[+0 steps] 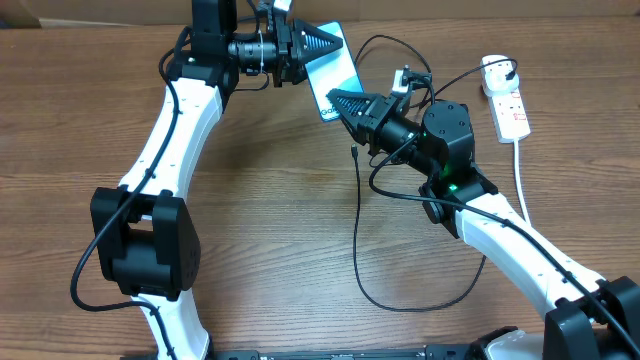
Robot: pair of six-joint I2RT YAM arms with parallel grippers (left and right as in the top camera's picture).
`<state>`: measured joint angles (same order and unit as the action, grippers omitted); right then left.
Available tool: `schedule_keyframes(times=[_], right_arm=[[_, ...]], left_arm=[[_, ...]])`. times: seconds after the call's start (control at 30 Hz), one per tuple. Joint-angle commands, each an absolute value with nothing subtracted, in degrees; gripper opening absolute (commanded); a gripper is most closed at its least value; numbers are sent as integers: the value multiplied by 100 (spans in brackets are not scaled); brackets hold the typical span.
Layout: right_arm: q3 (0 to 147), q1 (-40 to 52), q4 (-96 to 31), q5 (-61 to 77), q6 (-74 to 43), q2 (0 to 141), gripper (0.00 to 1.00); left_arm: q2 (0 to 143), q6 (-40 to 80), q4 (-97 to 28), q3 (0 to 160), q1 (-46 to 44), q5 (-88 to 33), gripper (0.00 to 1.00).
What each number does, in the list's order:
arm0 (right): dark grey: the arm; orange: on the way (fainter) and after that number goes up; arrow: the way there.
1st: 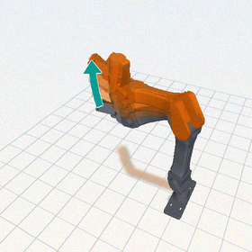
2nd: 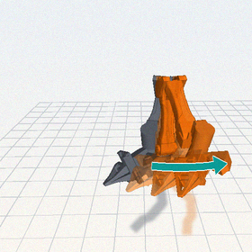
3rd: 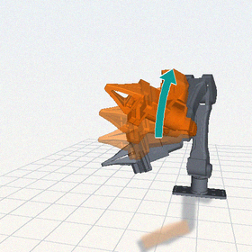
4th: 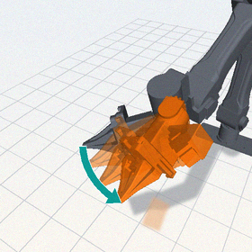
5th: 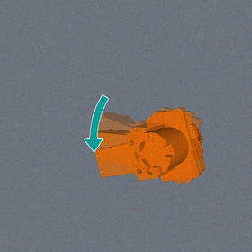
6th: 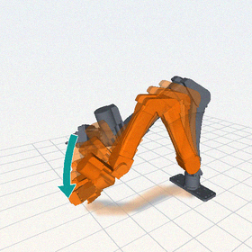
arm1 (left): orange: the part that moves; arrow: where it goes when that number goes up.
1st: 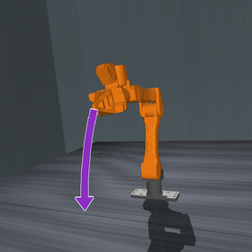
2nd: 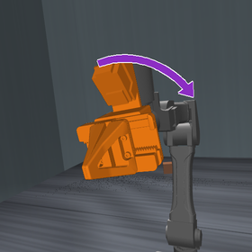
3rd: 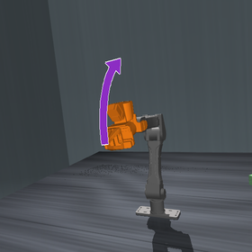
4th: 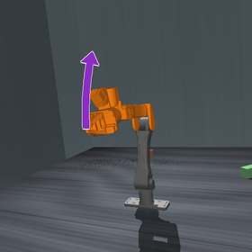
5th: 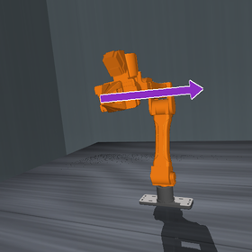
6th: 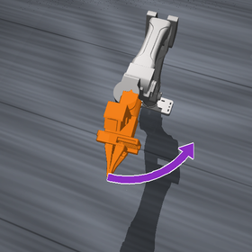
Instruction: Plug charger to phone and switch on socket
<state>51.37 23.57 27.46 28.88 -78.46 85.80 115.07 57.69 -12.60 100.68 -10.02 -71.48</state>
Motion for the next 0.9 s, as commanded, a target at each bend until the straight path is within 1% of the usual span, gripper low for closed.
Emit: schedule_keyframes(times=[0.0, 0.17, 0.4, 0.57, 0.67, 0.73, 0.87], right_arm=[[5059, 2502, 2742, 3531, -8274, 8687, 4], [5059, 2502, 2705, 3433, -8272, 8694, 4], [5059, 2502, 2670, 3420, -8272, 8694, 4], [5059, 2502, 2670, 3398, -8302, 8694, 4], [5059, 2502, 2672, 3393, -8331, 8694, 4], [5059, 2502, 2670, 3398, -8427, 8694, 4], [5059, 2502, 2670, 3374, -8444, 8694, 4]], left_arm=[[11312, 5529, -1170, 10210, -1157, -7634, 37], [11312, 5531, -1170, 10210, -1155, -7629, 31], [11312, 5533, -1173, 10210, -1170, -7452, 17], [11312, 5728, -1173, 10210, -1170, -7218, 14], [11312, 5859, -1173, 10210, -1170, -7081, 10], [11312, 5953, -1170, 10210, -1170, -6982, 4], [11312, 6167, -1173, 10210, -1170, -6740, 4]])
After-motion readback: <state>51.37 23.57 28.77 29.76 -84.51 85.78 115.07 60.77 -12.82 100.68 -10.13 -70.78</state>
